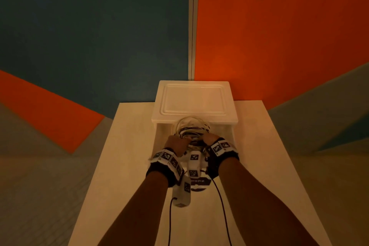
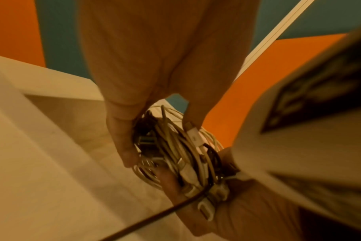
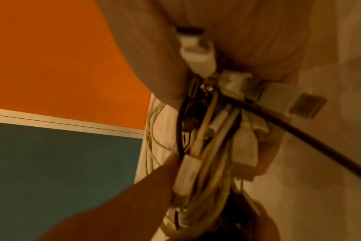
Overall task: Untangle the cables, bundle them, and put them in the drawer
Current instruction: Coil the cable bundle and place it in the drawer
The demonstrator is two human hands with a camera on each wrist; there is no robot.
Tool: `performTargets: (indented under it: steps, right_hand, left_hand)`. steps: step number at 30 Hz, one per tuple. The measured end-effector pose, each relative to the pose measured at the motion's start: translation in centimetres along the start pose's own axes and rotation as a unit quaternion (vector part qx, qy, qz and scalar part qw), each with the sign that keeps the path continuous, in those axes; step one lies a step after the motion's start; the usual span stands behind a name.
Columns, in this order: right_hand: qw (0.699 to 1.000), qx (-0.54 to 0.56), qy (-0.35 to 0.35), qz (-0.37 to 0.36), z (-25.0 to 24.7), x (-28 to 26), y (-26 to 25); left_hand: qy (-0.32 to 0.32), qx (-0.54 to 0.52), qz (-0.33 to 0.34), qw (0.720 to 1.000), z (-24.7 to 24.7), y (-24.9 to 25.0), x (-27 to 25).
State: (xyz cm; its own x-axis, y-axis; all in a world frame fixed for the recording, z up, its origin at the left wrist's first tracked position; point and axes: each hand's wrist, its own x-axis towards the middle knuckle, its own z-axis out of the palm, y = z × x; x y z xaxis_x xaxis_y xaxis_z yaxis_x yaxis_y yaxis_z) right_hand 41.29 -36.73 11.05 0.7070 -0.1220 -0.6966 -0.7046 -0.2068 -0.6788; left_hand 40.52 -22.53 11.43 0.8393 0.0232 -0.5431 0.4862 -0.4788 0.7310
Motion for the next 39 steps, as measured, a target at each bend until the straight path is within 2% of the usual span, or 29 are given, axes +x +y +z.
performTargets:
  steps: [2, 4, 6, 8, 10, 12, 13, 14, 16, 18, 19, 22, 24, 27, 31, 33, 39]
  right_hand:
    - [1.000, 0.005, -0.013, 0.017, -0.2, 0.6, 0.4]
    - [0.998, -0.052, -0.016, 0.006, -0.5, 0.4, 0.8]
    - [0.988, -0.154, 0.000, 0.009, -0.9, 0.7, 1.3]
    - [0.977, -0.208, 0.033, -0.029, -1.0, 0.9, 1.4]
    - [0.960, -0.275, 0.042, -0.042, -0.9, 1.1, 1.0]
    - [0.937, -0.343, 0.049, -0.052, -1.1, 1.2, 0.6]
    - [0.932, -0.352, 0.044, -0.068, -1.2, 1.1, 0.4]
    - [0.935, -0.345, 0.037, -0.072, -1.6, 0.9, 0.2]
    - [0.949, -0.302, 0.064, -0.063, -2.9, 0.3, 0.2]
    - [0.950, -0.296, 0.080, -0.055, -4.0, -0.6, 0.5]
    - [0.945, -0.315, 0.077, -0.047, -4.4, -0.9, 0.8]
    - [0.924, -0.380, 0.033, -0.016, -5.1, -1.6, 1.8]
    - [0.914, -0.404, 0.025, -0.017, -4.9, -1.5, 2.5]
    - [0.904, -0.426, 0.044, -0.020, -4.1, -1.2, 3.0]
    - [0.889, -0.446, 0.101, -0.037, -3.4, -1.2, 3.4]
    - [0.891, -0.440, 0.110, -0.040, -3.3, -1.2, 3.5]
    - [0.908, -0.401, 0.116, -0.044, -2.9, -0.8, 3.6]
  left_hand:
    - [-0.018, 0.033, -0.024, 0.999, 0.5, -0.9, 0.9]
    - [-0.048, 0.066, -0.045, 0.996, 0.7, -1.5, 1.0]
    - [-0.038, 0.109, -0.007, 0.993, 0.9, -2.2, 1.1]
    - [-0.009, 0.161, 0.066, 0.985, 1.0, -2.6, 1.2]
    - [-0.034, 0.207, 0.118, 0.971, 1.2, -2.7, 1.3]
    - [-0.079, 0.259, 0.125, 0.955, 1.2, -2.8, 1.6]
    - [-0.081, 0.286, 0.122, 0.947, 1.0, -2.8, 1.6]
    - [-0.060, 0.299, 0.127, 0.944, 0.7, -2.7, 1.6]
    - [0.032, 0.271, 0.137, 0.952, -0.3, -2.6, 0.6]
    - [0.098, 0.269, 0.144, 0.947, -1.3, -2.9, -1.7]
    - [0.096, 0.297, 0.143, 0.939, -1.6, -3.3, -3.1]
    - [0.017, 0.395, 0.128, 0.910, -1.0, -5.6, -6.1]
    - [0.029, 0.440, 0.158, 0.884, -0.3, -6.2, -6.5]
    - [0.048, 0.474, 0.217, 0.852, -0.2, -5.7, -5.9]
    - [0.013, 0.554, 0.253, 0.793, -0.6, -4.7, -6.3]
    - [0.000, 0.586, 0.265, 0.766, -0.6, -4.3, -6.6]
    - [-0.031, 0.637, 0.290, 0.714, -1.1, -3.5, -7.1]
